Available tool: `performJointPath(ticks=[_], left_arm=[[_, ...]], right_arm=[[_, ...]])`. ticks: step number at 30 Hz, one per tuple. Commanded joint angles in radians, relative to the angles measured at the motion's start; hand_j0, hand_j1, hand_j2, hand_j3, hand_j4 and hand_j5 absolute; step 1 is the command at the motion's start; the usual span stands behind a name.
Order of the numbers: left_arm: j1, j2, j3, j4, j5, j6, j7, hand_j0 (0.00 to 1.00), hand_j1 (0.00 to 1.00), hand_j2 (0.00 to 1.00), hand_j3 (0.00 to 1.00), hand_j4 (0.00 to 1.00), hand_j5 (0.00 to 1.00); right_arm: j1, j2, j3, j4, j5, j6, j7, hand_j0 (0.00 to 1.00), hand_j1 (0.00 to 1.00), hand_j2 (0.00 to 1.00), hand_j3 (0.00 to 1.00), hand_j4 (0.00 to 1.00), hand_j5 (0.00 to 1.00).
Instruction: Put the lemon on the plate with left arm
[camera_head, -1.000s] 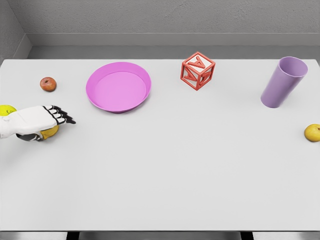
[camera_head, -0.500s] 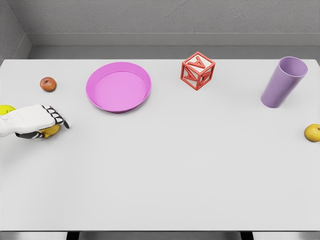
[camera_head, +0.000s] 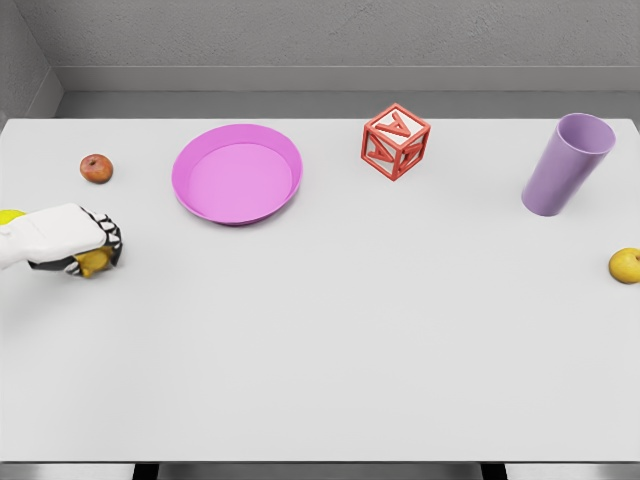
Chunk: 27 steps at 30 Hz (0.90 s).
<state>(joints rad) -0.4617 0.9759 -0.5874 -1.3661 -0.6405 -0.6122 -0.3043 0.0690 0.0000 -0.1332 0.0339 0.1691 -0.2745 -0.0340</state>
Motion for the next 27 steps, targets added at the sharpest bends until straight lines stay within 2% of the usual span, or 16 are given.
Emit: performJointPath(ticks=[1,15,27], left_arm=[[0.0,0.003,0.003,0.001,0.01,0.001,0.001,0.33,0.33,0.33,0.33,0.33,0.33],[-0.043,-0.009,0.02,-0.001,0.01,0.001,0.001,0.31,0.31,0.31,0.31,0.31,0.31],[-0.078,-0.095,0.032,0.025,0.01,0.001,0.002,0.3,0.3,0.3,0.3,0.3,0.3]], right_arm=[[0.0,0.0,0.0,0.0,0.0,0.0,0.0,1.0,1.0,1.0,1.0,1.0,1.0],[0.0,0.0,0.0,0.0,0.0,0.0,-0.001,1.0,1.0,1.0,1.0,1.0,1.0],[0.0,0.0,0.0,0.0,0.0,0.0,0.0,1.0,1.0,1.0,1.0,1.0,1.0]])
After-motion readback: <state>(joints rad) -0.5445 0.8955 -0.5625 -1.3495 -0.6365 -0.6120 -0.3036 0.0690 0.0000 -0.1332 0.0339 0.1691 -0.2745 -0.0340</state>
